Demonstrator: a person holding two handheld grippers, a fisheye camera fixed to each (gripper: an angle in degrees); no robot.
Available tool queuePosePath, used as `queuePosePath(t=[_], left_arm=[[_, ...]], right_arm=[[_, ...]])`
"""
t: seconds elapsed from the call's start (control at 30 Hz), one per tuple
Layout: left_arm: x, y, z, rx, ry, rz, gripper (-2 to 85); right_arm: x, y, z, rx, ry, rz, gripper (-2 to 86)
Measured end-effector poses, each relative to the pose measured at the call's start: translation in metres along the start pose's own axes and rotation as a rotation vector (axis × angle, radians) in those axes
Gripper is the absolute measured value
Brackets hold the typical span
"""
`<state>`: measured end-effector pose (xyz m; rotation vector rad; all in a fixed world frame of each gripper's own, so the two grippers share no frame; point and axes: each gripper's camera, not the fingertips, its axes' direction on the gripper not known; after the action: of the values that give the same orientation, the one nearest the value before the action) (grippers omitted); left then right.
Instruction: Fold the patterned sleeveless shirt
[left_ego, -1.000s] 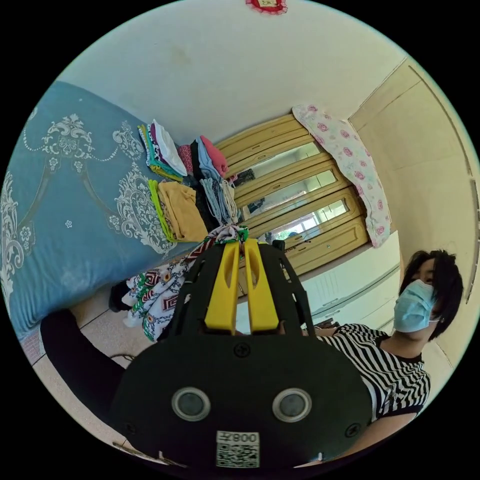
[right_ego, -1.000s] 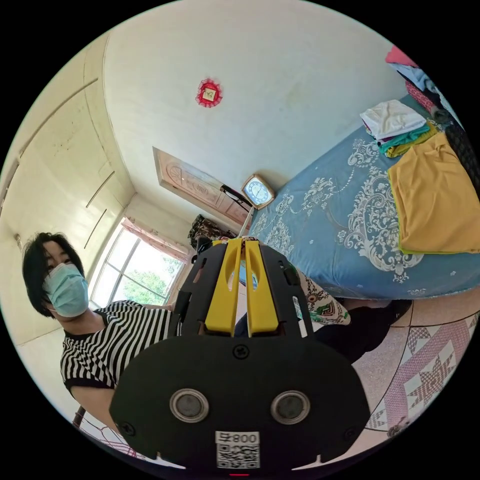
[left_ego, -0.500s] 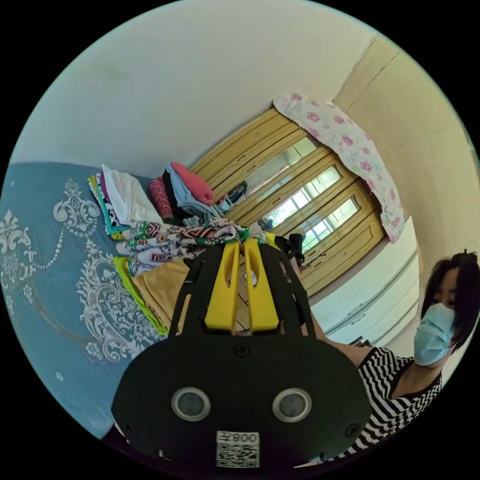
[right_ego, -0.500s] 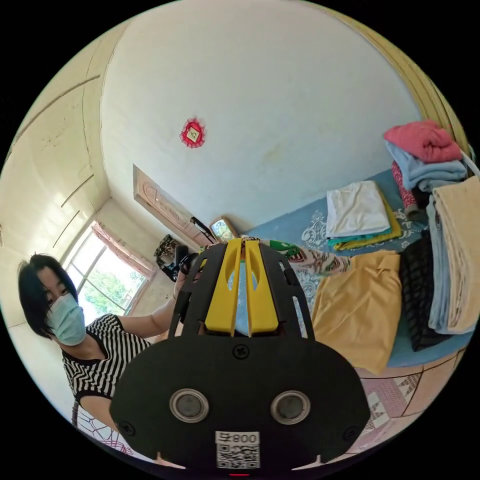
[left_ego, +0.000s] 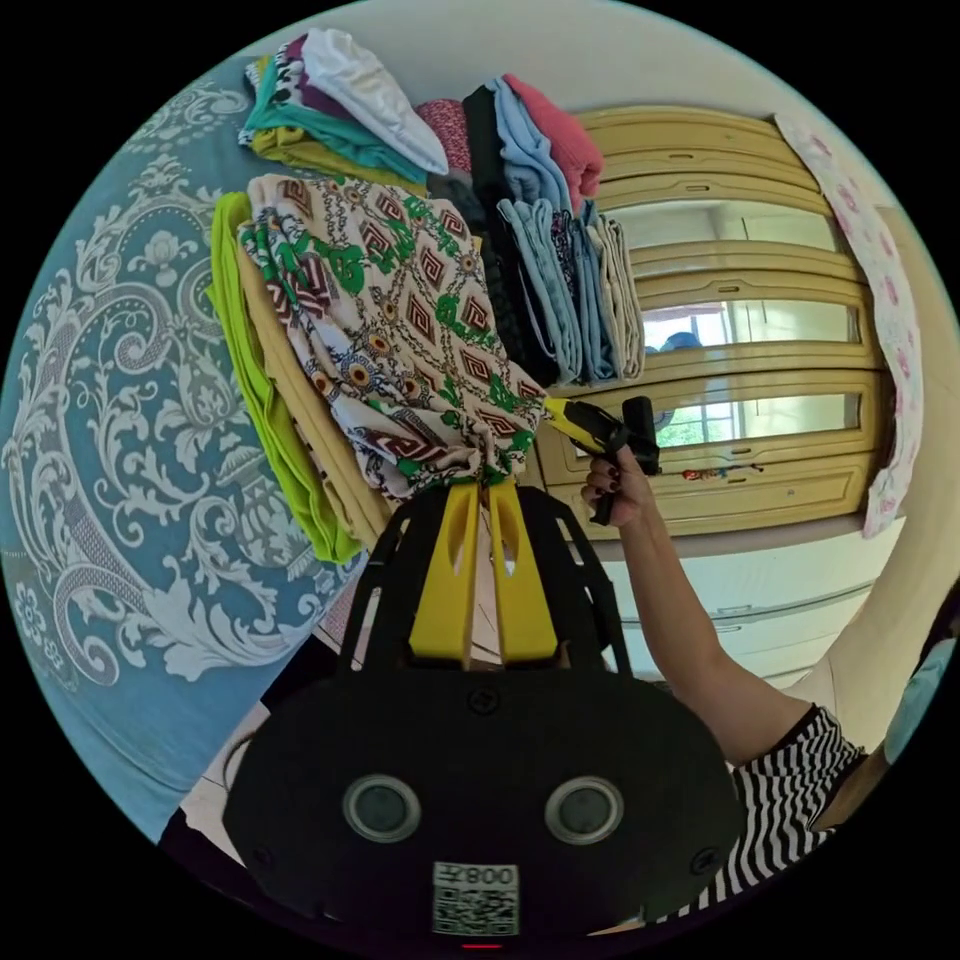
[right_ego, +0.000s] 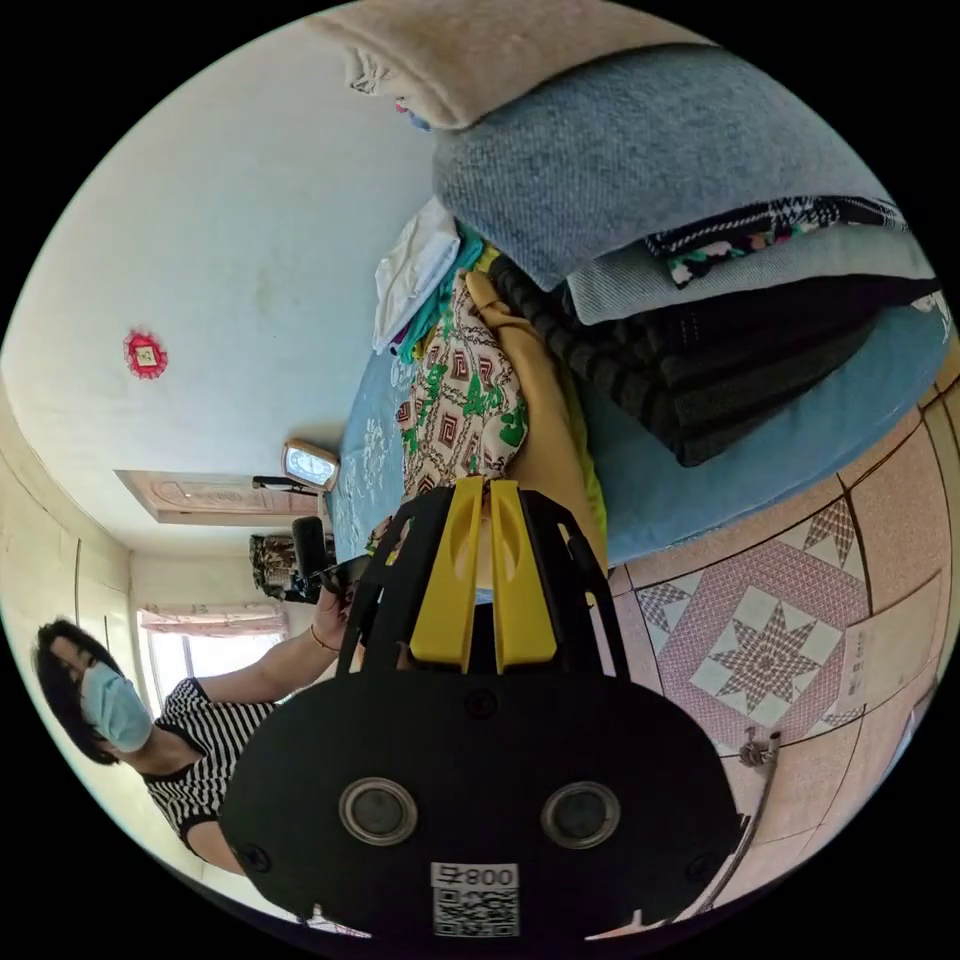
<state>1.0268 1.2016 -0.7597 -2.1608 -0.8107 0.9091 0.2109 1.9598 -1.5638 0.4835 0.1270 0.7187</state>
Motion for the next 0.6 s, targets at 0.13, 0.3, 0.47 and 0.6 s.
queuePosePath(t=[0.13,0.3,0.47,0.6], left_arm=[[-0.019,-0.003,0.014,-0.018,-0.016,0.052,2.4],[-0.049,-0.004,0.028,-0.037,-0.045,0.050,2.4],[-0.090,-0.002,0.040,-0.106,-0.052,0.009,2.8],[-0.107,0.004,0.028,-0.085,-0.050,0.011,2.7]], right_arm=[[-0.012,-0.005,-0.021,-0.010,0.033,-0.057,0.6],[-0.015,-0.005,-0.035,0.015,0.045,-0.064,0.7],[0.009,-0.012,-0.023,-0.014,0.055,0.038,0.7],[0.007,-0.012,-0.029,0.057,0.006,0.062,0.6]])
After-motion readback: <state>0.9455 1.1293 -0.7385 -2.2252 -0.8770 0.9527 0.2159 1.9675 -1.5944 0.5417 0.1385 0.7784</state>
